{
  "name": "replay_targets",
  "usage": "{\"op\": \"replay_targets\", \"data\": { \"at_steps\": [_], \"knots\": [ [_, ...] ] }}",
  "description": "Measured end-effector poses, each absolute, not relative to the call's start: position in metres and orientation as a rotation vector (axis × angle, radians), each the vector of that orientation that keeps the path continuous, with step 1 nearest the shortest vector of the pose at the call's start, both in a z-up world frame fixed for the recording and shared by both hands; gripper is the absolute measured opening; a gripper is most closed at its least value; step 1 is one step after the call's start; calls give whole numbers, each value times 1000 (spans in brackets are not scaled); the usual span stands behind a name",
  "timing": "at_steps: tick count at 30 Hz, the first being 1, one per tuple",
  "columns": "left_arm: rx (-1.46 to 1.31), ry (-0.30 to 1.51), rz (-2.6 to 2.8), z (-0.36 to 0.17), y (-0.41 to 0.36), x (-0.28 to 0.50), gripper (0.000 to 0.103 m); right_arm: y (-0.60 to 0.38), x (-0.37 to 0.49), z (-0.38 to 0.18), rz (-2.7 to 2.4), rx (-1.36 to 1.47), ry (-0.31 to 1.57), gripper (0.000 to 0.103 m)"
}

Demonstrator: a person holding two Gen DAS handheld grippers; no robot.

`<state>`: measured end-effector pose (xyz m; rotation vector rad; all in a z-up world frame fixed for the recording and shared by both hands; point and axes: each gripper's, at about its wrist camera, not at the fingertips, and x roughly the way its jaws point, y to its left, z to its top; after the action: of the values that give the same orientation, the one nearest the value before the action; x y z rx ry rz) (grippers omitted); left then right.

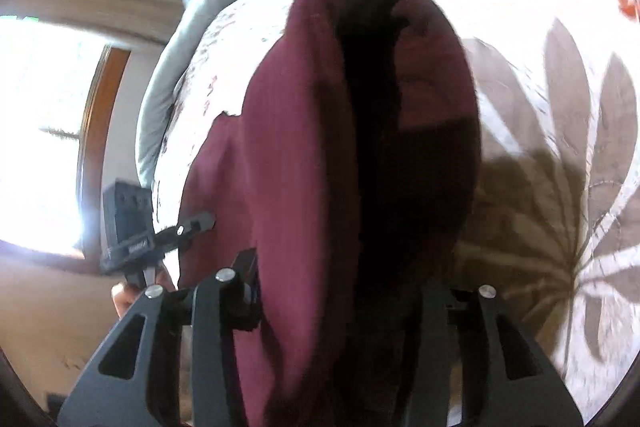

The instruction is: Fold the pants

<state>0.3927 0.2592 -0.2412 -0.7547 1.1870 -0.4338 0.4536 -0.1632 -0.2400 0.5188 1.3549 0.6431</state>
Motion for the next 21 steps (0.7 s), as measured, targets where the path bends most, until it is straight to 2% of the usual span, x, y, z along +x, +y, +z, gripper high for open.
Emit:
{"op": "replay_targets", "data": {
  "at_steps": [1, 3, 5, 7, 11, 14, 18, 19, 20, 21],
  "knots": [
    [-756, 1185, -436, -244, 259, 391, 49, -168, 452, -247, 641, 527, 1362, 51],
    [-762, 1172, -445, -247, 259, 386, 54, -172, 446, -253, 650, 529, 1381, 59],
    [-779, 1145, -440, -239, 260, 380, 61, -179, 434, -249, 646, 527, 1371, 71],
    [-765, 1090, -366, -226, 277, 368, 71, -198, 431, -232, 573, 531, 1320, 72],
    [-692, 894, -282, -191, 305, 319, 72, -198, 431, -168, 444, 515, 1123, 41],
    [-695, 778, -379, -175, 297, 284, 72, -145, 435, -140, 622, 516, 1098, 33],
    [-691, 795, -519, -190, 243, 272, 72, -77, 463, -166, 698, 527, 1211, 25],
    [-681, 814, -527, -196, 234, 272, 72, -70, 471, -182, 673, 514, 1251, 20],
    [-670, 825, -516, -202, 232, 268, 72, -73, 481, -195, 634, 494, 1277, 0],
    [-673, 832, -509, -211, 227, 265, 72, -76, 486, -210, 574, 472, 1305, 0]
  ]
}}
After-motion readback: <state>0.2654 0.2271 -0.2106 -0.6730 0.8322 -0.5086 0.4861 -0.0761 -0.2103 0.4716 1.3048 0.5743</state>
